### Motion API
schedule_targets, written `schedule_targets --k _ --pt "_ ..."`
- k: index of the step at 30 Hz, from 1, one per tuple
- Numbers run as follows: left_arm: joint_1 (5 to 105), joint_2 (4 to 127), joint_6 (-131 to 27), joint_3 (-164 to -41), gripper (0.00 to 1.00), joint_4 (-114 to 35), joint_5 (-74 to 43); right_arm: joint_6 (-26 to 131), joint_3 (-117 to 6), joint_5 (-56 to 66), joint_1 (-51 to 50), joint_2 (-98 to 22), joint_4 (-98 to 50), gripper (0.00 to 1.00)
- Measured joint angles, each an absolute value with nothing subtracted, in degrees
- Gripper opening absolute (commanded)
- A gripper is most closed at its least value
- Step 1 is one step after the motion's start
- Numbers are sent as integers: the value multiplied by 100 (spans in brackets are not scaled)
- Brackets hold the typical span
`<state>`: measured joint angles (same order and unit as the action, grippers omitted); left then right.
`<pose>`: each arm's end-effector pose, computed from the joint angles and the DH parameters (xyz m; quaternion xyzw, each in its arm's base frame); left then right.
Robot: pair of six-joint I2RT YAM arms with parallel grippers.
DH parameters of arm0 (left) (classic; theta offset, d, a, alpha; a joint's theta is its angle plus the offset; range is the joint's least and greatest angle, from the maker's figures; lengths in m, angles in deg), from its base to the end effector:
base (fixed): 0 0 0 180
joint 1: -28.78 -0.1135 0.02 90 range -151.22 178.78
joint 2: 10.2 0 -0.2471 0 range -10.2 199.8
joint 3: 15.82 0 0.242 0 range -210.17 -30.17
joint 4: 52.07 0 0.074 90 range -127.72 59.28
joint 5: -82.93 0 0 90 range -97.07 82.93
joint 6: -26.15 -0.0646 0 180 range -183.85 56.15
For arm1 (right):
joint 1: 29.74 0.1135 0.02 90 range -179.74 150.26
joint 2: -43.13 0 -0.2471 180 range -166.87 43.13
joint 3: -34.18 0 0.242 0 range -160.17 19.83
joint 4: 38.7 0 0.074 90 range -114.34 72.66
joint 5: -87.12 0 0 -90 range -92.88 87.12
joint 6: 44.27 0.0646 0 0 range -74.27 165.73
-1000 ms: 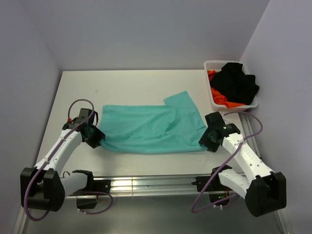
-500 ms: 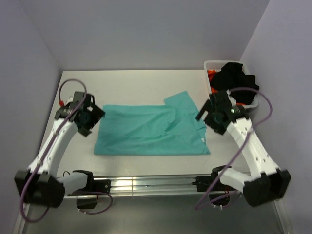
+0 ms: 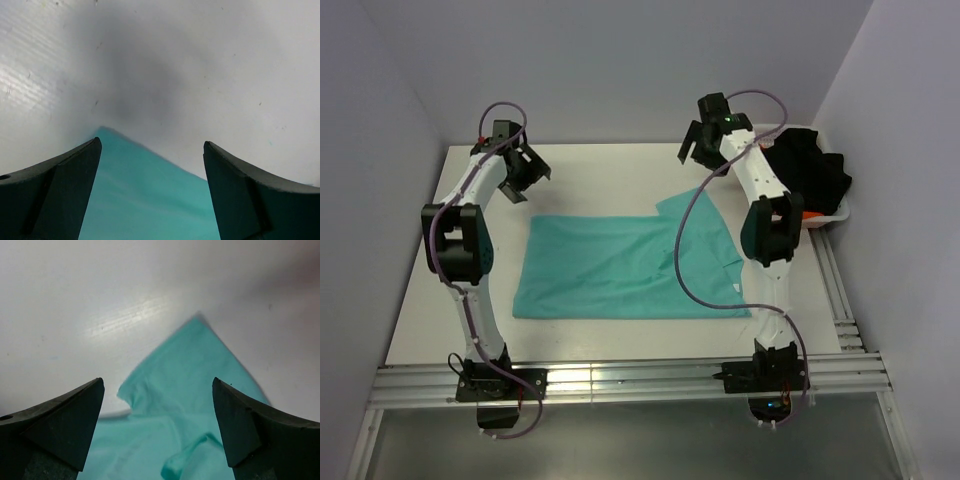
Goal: Fold and stack the t-shirts
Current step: Grap the side of the flattened tshirt furthest away from the robot with both arms
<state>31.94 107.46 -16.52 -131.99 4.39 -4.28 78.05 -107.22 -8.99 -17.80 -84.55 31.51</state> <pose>0.4496 -0.0217 0.2087 -0.3675 0.8878 -0.0965 0.2596 0.4734 0.0931 0.2512 0.1843 0.9384 0.0612 0.2859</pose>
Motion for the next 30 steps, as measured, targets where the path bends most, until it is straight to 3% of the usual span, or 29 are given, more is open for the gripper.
schedule_targets --k 3,7,23,29,30 --pt "3028 11063 -1833 -13313 88 295 -695 7779 -11410 -845 -1836 -9194 3182 93" --pt "2790 11225 -2021 -13206 86 231 -1084 7829 -11443 -772 -2003 -9583 3239 92" --pt "2473 11776 -2270 -13271 84 76 -1521 8030 -11530 -573 -2278 -10236 3234 82" --pt "2471 11791 -2268 -13280 84 61 -1525 8102 -11637 -495 -2228 -10372 3269 66" --pt "2462 11791 -2268 -13280 84 59 -1525 8104 -11637 -497 -2226 -10383 3274 59"
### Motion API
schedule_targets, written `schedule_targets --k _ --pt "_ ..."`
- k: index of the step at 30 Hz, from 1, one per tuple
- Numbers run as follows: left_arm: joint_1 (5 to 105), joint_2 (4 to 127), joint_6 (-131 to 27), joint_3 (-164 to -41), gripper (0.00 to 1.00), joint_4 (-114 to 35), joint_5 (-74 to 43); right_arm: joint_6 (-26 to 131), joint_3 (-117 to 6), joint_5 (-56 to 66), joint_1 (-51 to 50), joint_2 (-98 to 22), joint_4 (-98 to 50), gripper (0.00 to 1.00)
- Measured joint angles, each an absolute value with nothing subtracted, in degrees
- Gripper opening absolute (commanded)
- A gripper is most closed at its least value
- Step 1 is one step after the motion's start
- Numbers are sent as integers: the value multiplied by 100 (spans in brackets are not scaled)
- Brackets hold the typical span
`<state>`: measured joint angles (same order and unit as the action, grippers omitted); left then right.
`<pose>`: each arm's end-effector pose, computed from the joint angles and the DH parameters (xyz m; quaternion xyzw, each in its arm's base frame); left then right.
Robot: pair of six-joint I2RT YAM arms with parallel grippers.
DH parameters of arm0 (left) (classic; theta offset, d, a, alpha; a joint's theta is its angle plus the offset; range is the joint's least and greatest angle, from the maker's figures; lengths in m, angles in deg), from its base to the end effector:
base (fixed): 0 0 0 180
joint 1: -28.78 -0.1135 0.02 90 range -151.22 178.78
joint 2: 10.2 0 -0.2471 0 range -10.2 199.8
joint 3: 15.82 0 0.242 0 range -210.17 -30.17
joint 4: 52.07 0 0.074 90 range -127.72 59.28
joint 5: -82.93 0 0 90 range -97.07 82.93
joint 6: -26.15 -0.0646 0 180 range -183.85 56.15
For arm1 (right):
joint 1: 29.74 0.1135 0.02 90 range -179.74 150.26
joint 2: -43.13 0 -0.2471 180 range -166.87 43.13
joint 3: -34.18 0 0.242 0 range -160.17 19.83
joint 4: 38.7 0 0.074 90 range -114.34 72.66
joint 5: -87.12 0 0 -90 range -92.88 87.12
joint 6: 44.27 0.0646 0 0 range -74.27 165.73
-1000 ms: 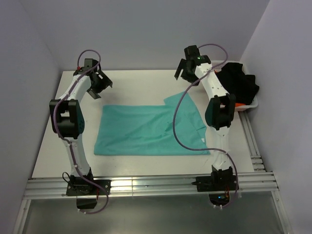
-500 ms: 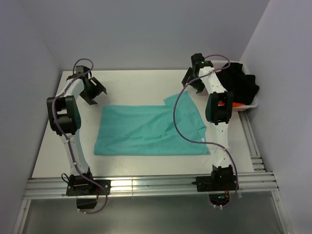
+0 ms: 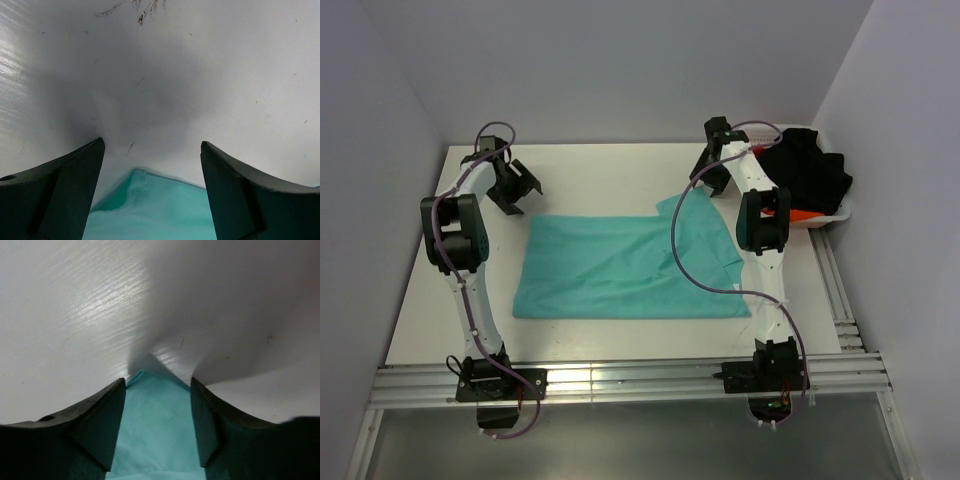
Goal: Fold and stack the t-shirts
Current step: Grap the side of the flattened tshirt furthest away from the robot with both arms
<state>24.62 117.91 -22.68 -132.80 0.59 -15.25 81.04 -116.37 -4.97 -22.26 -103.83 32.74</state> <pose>0.4703 0.0250 0.1375 -0.3594 0.9027 -0.1377 0.1924 0.5168 0.0655 0.1350 0.2394 0.9516 0.0534 0.1854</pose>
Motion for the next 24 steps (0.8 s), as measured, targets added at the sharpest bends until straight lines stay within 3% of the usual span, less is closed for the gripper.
schedule_targets --k 2,3,5,9,13,18,24 --pt "2455 11791 -2268 -13280 84 59 -1525 8117 -11659 -497 -2223 -10405 3278 50" --pt "2449 11791 -2268 -13280 84 59 -1525 8120 -11685 -499 -2223 -10424 3289 38" --pt "2433 11791 -2268 -13280 84 59 -1525 8122 -11720 -499 -2221 -10457 3291 27" --pt "2390 11789 -2264 -13252 84 8 -1527 8144 -11755 -501 -2221 -10488 3309 22" --pt "2346 11745 -2266 -13149 84 -103 -1532 8139 -11755 -501 -2221 -10494 3311 7" --pt "2322 11743 -2277 -13138 83 -123 -1486 8135 -11782 -499 -2221 -10510 3322 4" --pt "2322 11763 -2333 -13153 72 -81 -1422 8122 -11784 -499 -2221 -10510 3324 3"
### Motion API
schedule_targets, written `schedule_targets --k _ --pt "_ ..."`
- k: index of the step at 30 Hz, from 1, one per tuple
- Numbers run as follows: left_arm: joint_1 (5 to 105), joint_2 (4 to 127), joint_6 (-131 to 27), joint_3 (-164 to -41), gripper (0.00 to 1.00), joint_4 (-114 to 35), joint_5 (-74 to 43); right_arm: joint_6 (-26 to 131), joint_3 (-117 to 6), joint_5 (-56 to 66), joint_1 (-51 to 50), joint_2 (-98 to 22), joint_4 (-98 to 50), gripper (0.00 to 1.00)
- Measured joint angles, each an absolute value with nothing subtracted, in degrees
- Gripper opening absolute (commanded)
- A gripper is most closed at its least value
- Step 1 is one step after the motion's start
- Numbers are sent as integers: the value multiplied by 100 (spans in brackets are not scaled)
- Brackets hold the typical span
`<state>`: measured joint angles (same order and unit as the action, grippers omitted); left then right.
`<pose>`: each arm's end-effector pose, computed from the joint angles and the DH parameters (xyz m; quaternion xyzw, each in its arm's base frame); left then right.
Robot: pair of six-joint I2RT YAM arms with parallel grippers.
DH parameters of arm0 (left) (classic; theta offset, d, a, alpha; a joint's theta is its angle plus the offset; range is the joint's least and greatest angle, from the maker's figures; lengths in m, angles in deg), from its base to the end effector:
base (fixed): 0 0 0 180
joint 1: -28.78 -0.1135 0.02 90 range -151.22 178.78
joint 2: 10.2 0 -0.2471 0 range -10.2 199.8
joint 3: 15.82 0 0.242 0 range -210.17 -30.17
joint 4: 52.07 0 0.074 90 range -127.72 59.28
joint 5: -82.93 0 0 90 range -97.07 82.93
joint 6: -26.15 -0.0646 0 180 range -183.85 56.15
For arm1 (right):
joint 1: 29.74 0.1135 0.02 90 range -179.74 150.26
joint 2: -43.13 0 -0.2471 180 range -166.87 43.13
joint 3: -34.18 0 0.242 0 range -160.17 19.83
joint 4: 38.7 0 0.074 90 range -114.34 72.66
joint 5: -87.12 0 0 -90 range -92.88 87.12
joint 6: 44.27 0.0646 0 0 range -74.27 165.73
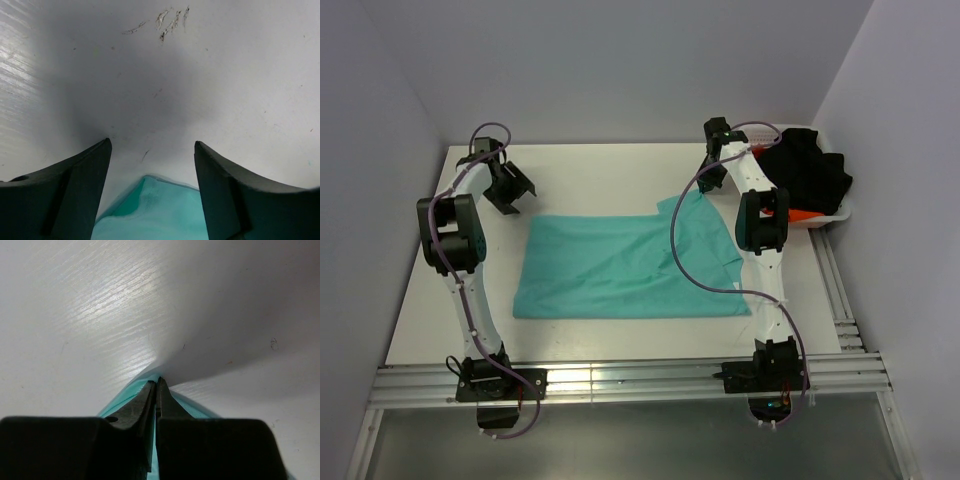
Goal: Fold and stack the t-shirts
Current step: Grap the side of the flattened tshirt furthest away from the robot with both arms
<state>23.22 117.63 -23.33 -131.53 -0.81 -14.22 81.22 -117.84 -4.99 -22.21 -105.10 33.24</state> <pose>0.4686 0.0375 0.1344 -0.3669 0.8994 -0.1269 0.2009 0.5189 0.0662 0.1310 0.2406 0.9518 0.0527 0.1829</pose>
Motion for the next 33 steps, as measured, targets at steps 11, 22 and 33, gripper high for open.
schedule_targets --k 11,22,33 --pt "2287 11395 -2476 -12384 67 -669 -1698 8126 -11784 -501 -2221 -10510 3326 1" --pt "2479 11210 -2561 -11991 61 -811 -2106 8126 -11784 -504 -2221 -10510 3326 0" --pt "2565 11002 -2543 -11501 16 -982 -2347 8126 -11784 -510 -2221 -10510 3326 0"
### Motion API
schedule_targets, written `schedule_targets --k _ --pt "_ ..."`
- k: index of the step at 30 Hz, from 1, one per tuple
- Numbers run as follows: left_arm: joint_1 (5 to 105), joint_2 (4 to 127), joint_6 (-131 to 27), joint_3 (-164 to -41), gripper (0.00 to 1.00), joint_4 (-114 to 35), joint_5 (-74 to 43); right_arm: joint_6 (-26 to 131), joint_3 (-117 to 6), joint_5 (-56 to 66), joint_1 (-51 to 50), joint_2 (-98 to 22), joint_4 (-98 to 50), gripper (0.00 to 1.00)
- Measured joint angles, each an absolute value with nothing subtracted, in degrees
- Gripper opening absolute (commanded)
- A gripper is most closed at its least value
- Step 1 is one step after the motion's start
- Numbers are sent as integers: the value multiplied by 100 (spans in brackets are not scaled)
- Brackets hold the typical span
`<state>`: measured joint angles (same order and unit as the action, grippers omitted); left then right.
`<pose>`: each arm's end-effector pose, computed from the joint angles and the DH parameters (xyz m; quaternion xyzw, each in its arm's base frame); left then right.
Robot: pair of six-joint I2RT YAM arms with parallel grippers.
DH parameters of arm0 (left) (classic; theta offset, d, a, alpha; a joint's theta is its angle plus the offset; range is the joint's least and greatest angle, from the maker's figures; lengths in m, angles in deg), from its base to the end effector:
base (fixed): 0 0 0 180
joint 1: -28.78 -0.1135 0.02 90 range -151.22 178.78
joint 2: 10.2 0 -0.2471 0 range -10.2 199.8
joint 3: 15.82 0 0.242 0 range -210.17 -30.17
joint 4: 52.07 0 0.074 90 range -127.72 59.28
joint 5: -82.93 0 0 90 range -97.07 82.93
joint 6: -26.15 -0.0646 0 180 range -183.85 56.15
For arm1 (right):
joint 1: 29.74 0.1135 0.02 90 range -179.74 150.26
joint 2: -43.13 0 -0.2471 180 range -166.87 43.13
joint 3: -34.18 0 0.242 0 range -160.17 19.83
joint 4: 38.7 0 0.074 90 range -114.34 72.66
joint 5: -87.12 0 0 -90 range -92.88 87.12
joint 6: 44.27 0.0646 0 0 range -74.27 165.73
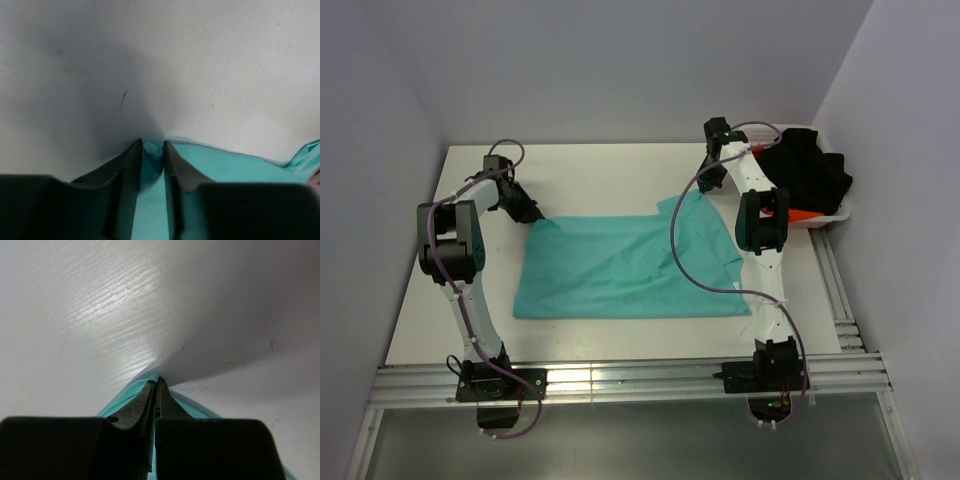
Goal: Fold and stack the t-shirts
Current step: Grap the side of the flattened tshirt furthest away from the robot with both arms
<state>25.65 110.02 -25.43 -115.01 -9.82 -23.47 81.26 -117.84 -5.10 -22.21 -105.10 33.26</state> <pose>0.4317 0.0053 0.1187 -0.3108 0.9121 -0.2016 0.1759 0.5189 0.0661 0.1310 0.2411 0.9517 0.0518 0.1831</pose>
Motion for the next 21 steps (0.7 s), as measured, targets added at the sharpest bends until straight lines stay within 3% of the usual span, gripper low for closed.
schedule_targets --k 4,21 --pt "2578 11017 -2559 -11468 1 -909 -2373 8126 -11775 -519 -2221 -10510 3322 0" --pt "2659 11105 -2622 -11796 0 -492 -2069 7951 -10492 -700 -2221 -9618 2974 0"
